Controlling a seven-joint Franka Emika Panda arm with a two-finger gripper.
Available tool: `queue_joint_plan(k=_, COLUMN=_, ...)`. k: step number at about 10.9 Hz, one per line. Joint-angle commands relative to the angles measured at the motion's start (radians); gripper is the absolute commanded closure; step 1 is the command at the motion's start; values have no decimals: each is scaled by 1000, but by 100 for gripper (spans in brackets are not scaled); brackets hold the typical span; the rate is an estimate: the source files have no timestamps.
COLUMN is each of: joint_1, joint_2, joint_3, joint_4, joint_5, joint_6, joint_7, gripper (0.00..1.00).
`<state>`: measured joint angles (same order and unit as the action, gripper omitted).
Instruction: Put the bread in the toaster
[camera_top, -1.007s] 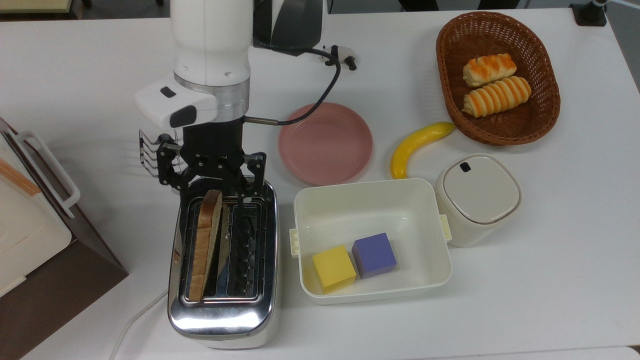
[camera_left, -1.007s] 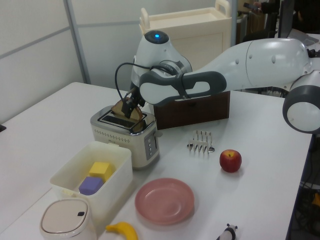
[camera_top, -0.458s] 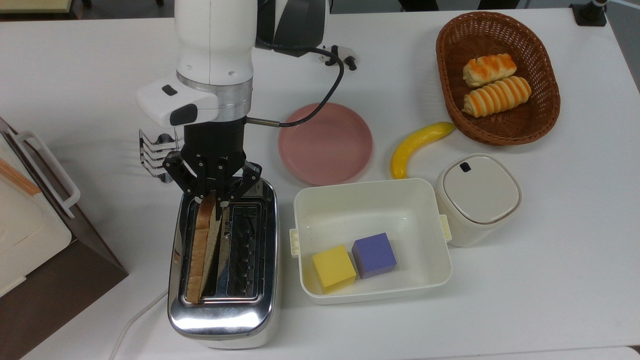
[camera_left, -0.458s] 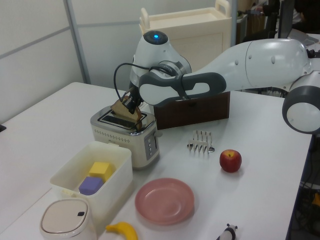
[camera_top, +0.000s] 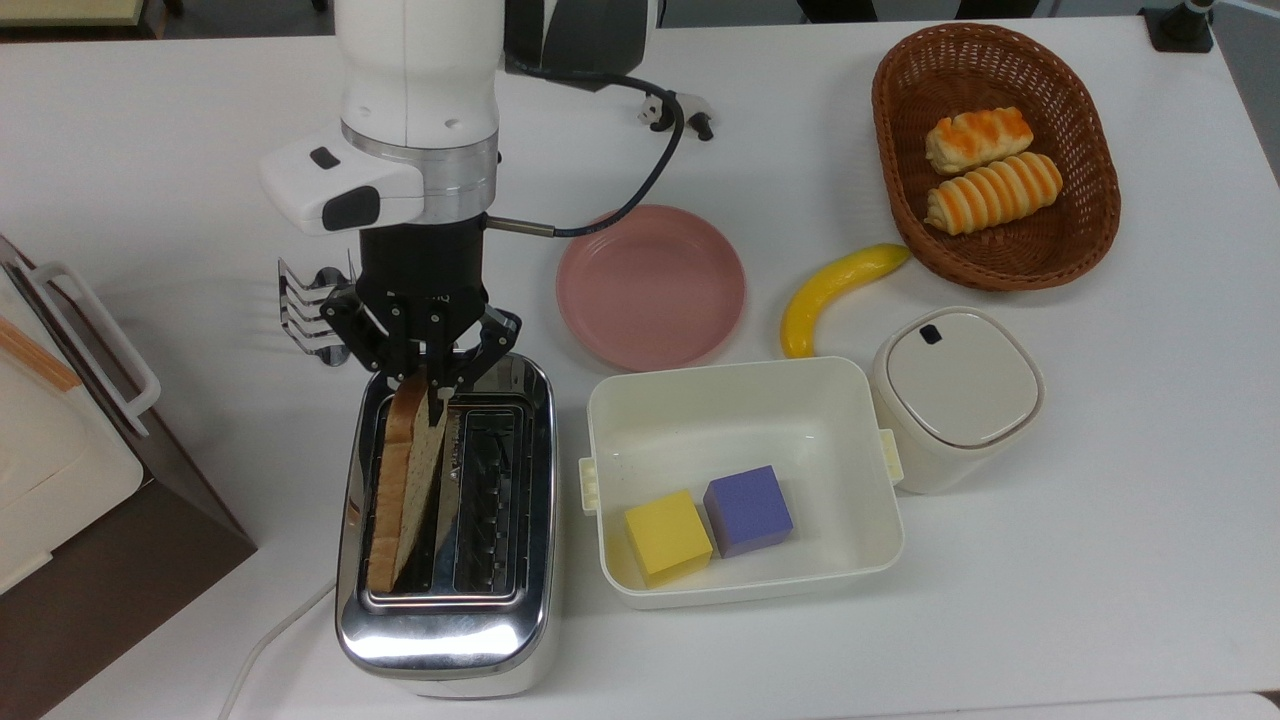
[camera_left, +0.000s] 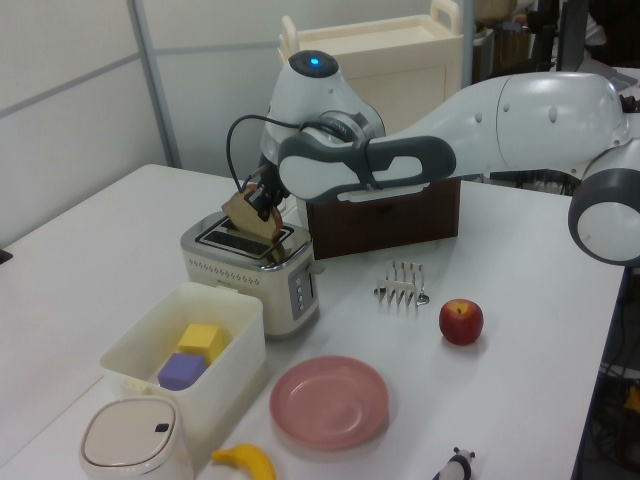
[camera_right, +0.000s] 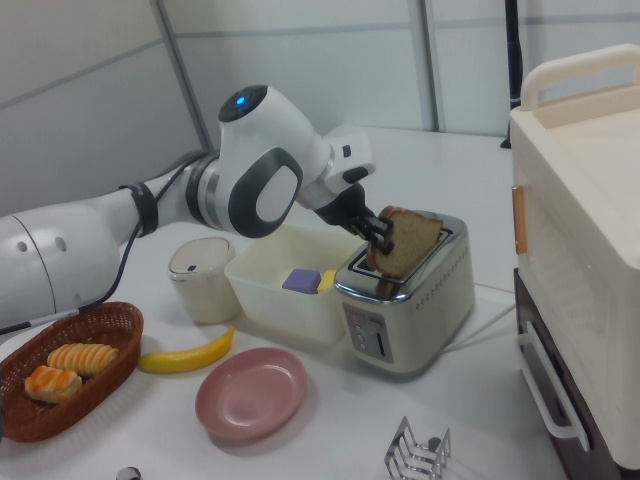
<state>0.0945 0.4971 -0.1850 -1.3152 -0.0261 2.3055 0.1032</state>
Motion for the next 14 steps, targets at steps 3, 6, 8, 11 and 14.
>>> queue_joint_plan(k=3, joint_1=7, joint_2=-22, joint_3=-10, joint_4=79, joint_5=101, joint_6=-265, joint_7=-27, gripper=100)
queue_joint_plan(k=6, joint_1=2, joint_2=-20, joint_3=-21, joint_4=79, joint_5=120, joint_6=-195, joint_7=22, gripper=76)
queue_joint_plan(k=8, joint_1=-8, joint_2=-14, joint_3=-36, joint_4=73, joint_5=120, joint_6=-80, joint_7=133, gripper=0)
queue_joint_plan(k=11, joint_1=-10, joint_2=-18, joint_3=-44, joint_4=79, joint_5=120, joint_6=-67, joint_7=191, gripper=0)
queue_joint_plan(k=14, joint_1=-7, joint_2=-40, joint_3=-44, joint_4=73, joint_5=115, joint_6=-125, joint_7=176, gripper=0)
